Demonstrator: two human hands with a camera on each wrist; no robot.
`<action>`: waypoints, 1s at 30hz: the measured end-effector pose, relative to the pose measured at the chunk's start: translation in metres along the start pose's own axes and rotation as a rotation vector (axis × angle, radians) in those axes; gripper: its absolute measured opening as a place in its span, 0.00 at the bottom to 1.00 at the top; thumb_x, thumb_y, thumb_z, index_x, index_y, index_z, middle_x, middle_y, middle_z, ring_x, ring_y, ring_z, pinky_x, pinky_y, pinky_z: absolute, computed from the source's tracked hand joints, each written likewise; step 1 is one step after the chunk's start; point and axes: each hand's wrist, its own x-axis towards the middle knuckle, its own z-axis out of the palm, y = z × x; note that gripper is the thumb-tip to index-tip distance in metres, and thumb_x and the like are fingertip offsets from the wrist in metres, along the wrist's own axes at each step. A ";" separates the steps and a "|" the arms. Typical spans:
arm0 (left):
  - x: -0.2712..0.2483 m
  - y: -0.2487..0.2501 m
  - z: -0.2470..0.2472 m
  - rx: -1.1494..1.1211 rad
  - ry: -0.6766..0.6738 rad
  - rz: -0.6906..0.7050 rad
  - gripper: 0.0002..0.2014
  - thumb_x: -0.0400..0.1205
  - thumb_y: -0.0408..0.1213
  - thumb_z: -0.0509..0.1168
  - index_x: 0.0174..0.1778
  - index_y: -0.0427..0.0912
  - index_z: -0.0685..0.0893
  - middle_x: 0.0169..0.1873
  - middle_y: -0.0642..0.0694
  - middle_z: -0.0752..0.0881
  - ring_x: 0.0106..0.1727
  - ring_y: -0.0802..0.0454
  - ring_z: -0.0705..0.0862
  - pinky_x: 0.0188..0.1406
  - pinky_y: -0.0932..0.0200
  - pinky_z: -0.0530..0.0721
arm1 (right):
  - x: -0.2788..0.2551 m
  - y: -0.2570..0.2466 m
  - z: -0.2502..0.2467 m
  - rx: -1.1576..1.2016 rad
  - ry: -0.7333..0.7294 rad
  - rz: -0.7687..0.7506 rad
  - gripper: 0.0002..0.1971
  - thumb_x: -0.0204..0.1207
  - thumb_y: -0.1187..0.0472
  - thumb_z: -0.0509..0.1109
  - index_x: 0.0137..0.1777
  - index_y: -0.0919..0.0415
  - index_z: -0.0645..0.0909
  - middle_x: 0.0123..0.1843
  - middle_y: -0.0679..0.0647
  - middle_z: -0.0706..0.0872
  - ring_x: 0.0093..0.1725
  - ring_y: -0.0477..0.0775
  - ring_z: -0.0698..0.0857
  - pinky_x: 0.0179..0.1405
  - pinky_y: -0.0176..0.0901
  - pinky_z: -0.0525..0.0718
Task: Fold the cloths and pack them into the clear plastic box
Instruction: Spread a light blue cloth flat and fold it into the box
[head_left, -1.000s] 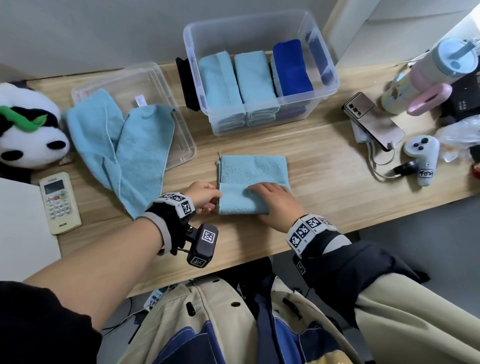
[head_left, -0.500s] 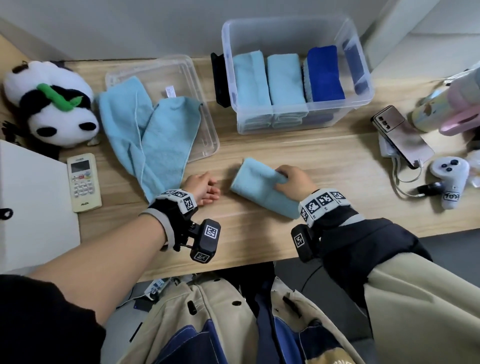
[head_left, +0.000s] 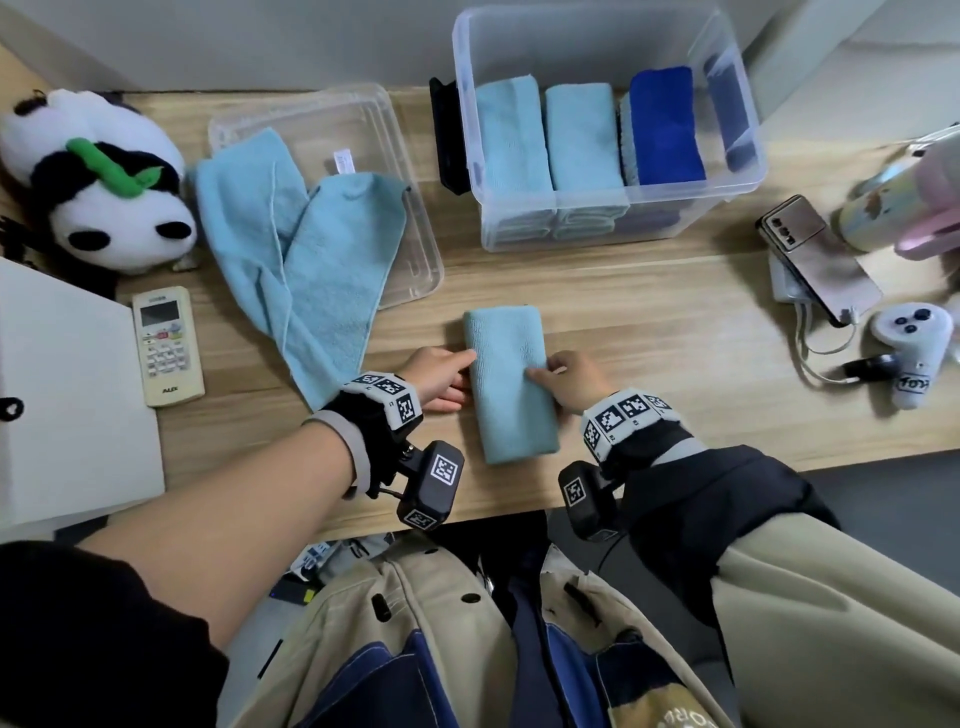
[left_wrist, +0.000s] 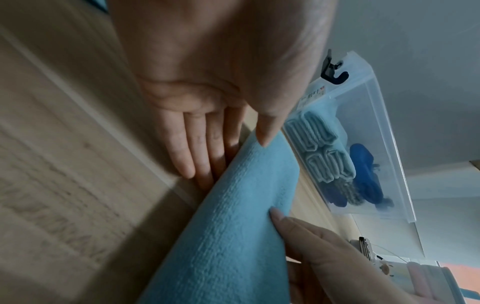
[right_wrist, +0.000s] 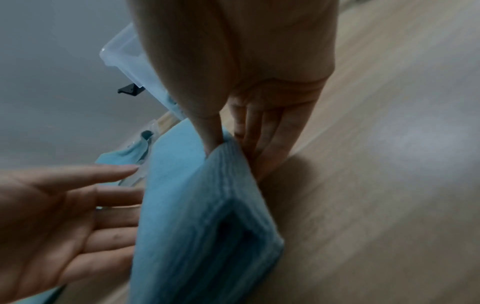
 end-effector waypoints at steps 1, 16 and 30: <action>-0.002 0.000 0.001 -0.013 -0.021 0.005 0.17 0.84 0.43 0.60 0.64 0.38 0.75 0.55 0.36 0.78 0.48 0.43 0.81 0.53 0.50 0.81 | -0.002 0.000 0.002 0.043 -0.001 0.012 0.12 0.79 0.53 0.67 0.45 0.63 0.81 0.45 0.63 0.86 0.42 0.59 0.83 0.45 0.51 0.82; -0.026 0.047 0.028 0.176 -0.369 0.385 0.42 0.65 0.31 0.73 0.75 0.44 0.63 0.58 0.47 0.79 0.57 0.53 0.80 0.57 0.64 0.80 | -0.020 0.002 -0.040 0.833 -0.122 0.113 0.29 0.79 0.38 0.58 0.68 0.61 0.75 0.55 0.59 0.87 0.52 0.59 0.86 0.55 0.54 0.85; -0.030 0.186 0.053 -0.047 -0.072 0.656 0.28 0.77 0.26 0.68 0.72 0.40 0.66 0.64 0.40 0.80 0.64 0.46 0.80 0.66 0.51 0.80 | 0.008 -0.092 -0.197 0.710 -0.145 -0.404 0.24 0.76 0.69 0.67 0.71 0.61 0.69 0.64 0.59 0.82 0.57 0.56 0.84 0.47 0.44 0.86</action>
